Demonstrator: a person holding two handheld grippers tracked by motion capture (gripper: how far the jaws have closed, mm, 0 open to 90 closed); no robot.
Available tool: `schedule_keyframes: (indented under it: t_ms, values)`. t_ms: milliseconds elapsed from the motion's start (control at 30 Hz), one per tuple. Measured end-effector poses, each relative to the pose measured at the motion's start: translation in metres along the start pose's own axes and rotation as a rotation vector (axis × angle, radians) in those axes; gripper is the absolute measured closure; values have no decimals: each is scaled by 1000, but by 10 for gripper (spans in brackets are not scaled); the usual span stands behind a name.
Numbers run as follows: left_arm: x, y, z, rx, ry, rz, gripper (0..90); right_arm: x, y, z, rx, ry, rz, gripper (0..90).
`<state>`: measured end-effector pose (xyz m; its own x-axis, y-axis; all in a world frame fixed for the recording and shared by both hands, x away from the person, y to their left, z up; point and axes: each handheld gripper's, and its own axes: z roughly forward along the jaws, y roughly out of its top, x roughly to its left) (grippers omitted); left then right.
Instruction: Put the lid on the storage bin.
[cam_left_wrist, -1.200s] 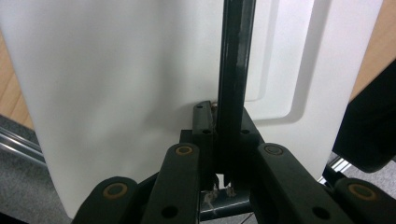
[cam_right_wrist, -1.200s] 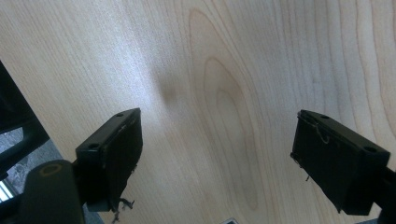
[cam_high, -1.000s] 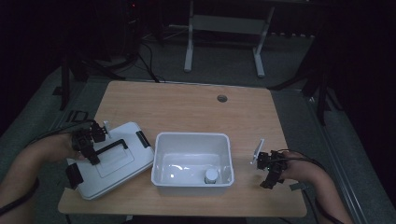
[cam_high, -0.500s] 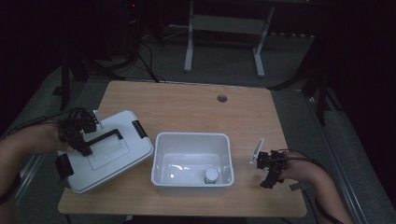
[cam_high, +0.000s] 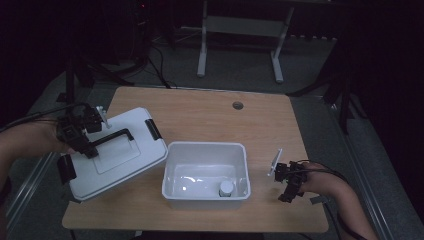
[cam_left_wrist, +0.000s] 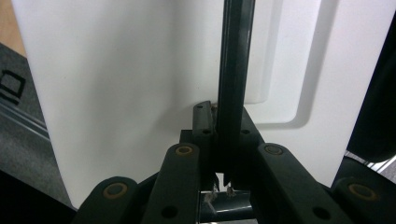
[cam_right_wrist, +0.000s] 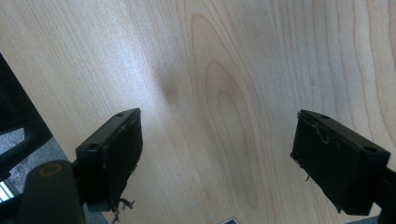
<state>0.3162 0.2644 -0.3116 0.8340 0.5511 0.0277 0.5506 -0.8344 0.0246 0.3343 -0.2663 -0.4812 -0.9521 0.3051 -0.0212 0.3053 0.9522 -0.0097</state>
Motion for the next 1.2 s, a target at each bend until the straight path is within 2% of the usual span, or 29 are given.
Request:
schedule_keyframes:
  t_ms: [33,100,200,233,633,800,833,1000,1133,1200]
  values:
    - [-5,10,-4,-11,6,27,837,1,1,1,2,1,0,157]
    - [-10,17,-6,-12,4,49,837,1,2,1,3,3,-3,157]
    - [-11,21,-6,-15,3,60,837,1,2,1,3,3,-4,157]
    - [-17,31,-6,-12,2,87,837,1,3,1,2,4,-7,158]
    - [-35,76,-12,-10,4,196,837,1,2,4,3,9,-8,157]
    - [-40,88,-16,-12,14,220,837,2,2,4,4,8,-9,157]
    - [-43,94,-18,-20,26,231,837,2,2,4,2,9,-8,157]
    - [-46,105,-19,-21,23,246,837,2,2,4,1,7,-8,158]
    - [-54,119,-21,-10,32,290,837,2,0,4,-2,9,-6,157]
    - [-56,123,-21,-12,28,291,837,2,0,4,-1,13,-4,157]
